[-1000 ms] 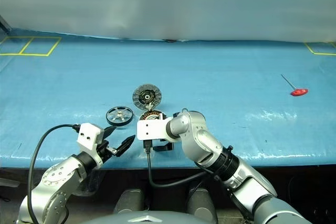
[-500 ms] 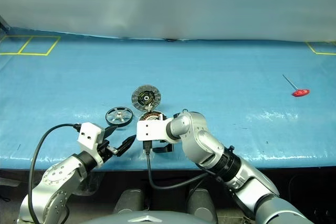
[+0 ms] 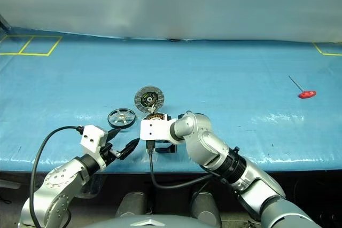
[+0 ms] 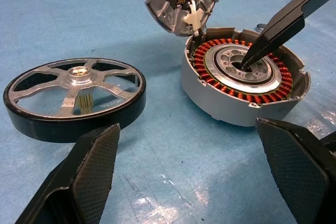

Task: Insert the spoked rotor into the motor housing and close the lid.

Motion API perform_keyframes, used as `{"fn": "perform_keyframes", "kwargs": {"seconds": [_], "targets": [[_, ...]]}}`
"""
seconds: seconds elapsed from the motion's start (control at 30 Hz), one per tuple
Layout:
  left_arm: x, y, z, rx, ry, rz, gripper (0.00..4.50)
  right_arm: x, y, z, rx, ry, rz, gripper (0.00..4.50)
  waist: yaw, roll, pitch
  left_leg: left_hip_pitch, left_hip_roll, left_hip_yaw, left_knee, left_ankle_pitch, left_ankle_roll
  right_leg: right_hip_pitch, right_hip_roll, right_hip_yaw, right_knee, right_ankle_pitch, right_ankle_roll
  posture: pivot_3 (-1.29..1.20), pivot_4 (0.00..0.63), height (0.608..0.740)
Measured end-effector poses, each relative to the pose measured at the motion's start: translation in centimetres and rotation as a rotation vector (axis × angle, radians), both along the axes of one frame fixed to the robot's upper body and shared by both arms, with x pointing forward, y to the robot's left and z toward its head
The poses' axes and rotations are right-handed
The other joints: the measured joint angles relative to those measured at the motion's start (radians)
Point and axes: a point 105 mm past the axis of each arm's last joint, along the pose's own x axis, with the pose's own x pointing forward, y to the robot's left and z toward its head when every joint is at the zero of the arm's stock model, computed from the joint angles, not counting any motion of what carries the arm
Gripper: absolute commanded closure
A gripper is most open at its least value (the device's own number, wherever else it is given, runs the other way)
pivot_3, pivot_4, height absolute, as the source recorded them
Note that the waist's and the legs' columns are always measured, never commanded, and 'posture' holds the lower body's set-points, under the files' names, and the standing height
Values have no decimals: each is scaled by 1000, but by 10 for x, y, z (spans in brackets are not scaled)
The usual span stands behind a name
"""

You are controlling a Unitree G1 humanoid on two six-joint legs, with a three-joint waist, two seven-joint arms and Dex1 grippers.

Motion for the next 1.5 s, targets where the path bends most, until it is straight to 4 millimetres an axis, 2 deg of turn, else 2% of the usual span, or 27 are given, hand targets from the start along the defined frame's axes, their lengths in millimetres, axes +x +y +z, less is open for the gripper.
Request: {"fn": "perform_keyframes", "kwargs": {"seconds": [0.23,0.4,0.47,0.53,0.67,0.77,0.87,1.0,1.07,1.27,1.5], "targets": [[0,0,0,1,1,-8,0,5,-3,8,60,26,-56,71,2,-1,4,-2,0,0,0,0,0,-2,0,0,0,0,0,0,150,740],[-1,-1,0,2,3,-15,0,13,-4,41,230,11,-129,71,2,-1,4,-8,0,1,0,0,0,-8,1,0,1,0,0,0,150,740],[-1,-1,0,3,4,-19,0,13,-9,59,359,34,-174,71,3,-1,4,-9,0,1,0,0,0,-8,1,0,1,0,0,0,150,740],[-1,-1,0,7,5,-24,0,12,-16,69,457,66,-213,71,5,-1,4,-10,0,1,1,0,0,-8,1,-1,0,0,0,0,150,740],[-2,-1,0,10,7,-31,0,22,-42,78,598,78,-352,71,4,-1,4,-10,0,2,2,0,0,-8,1,-1,1,0,0,0,150,740],[-2,-1,0,9,8,-37,0,32,-67,71,680,26,-509,71,4,-1,4,-10,0,1,2,0,0,-8,1,-2,1,0,0,0,150,740],[-2,-1,0,10,4,-43,0,39,-81,50,756,-2,-672,71,2,-1,4,-11,0,2,2,1,1,-7,2,-1,2,0,0,0,150,740],[-1,-4,5,25,-40,-66,0,39,-80,13,775,29,-778,71,-3,-1,4,-12,0,3,2,1,1,-6,2,0,2,1,1,0,150,740],[-1,-5,7,39,-67,-73,0,42,-77,2,798,36,-831,71,-5,-1,4,-12,0,3,2,1,1,-6,3,1,2,1,2,0,150,740],[-3,-9,9,71,-118,-94,0,57,-73,-11,809,-30,-905,71,-5,0,4,-10,0,2,3,2,1,-8,2,1,2,1,2,0,150,740],[-3,-9,8,72,-125,-88,0,75,-85,-19,792,-99,-1020,71,-6,0,4,-11,0,2,2,2,1,-6,3,1,2,2,2,0,150,740]]}}
